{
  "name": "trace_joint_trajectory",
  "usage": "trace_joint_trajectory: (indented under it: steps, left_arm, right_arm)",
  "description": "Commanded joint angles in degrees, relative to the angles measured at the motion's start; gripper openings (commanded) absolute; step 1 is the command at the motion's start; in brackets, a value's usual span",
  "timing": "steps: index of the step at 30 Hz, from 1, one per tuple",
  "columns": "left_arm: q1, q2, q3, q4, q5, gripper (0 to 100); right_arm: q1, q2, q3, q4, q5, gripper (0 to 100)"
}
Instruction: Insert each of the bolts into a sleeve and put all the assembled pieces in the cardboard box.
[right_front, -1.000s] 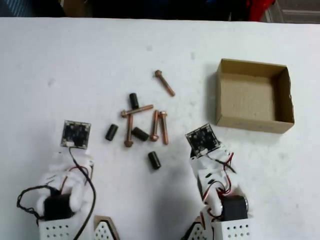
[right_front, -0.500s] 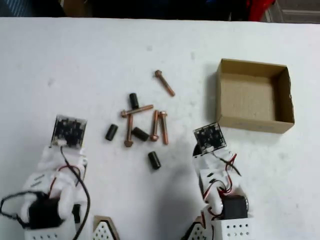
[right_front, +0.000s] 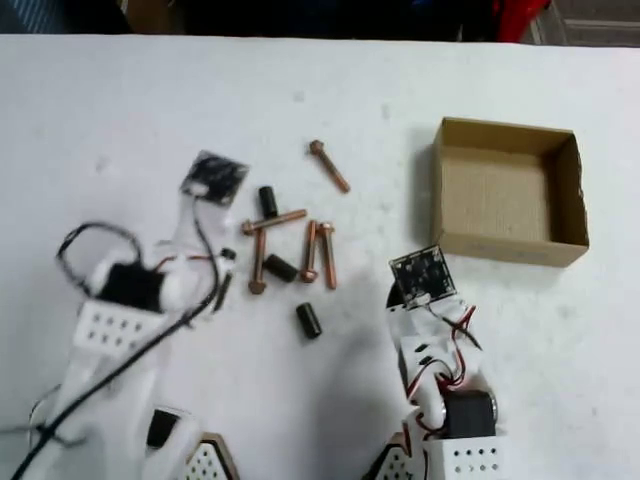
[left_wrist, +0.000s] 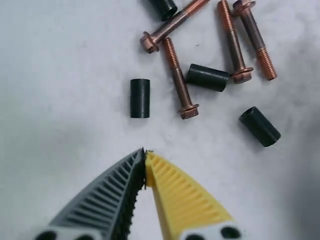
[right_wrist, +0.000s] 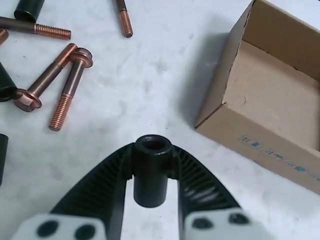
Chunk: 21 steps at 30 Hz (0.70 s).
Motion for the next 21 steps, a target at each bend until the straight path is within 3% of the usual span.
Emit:
trace_joint_trajectory:
  steps: [1, 8, 14, 21]
  left_arm:
    - [6.11, 9.45, -9.76, -2.2, 4.57, 3]
    - [12.44, 26.24, -21.01, -1.93, 11.87, 3]
    - [13.93, 41.27, -31.82, -1.93, 16.79, 3]
    - [18.15, 54.2, -42.29, -2.29, 24.26, 13]
  right_arm:
    - [0.75, -0.57, -0.18, -1.54, -0.62, 1.6]
    - [0.84, -0.57, -0.18, -1.45, -0.35, 1.6]
    - [2.95, -0.57, -0.18, -1.45, -0.35, 1.6]
    - [3.03, -0.57, -0.18, -1.36, -0.35, 1.6]
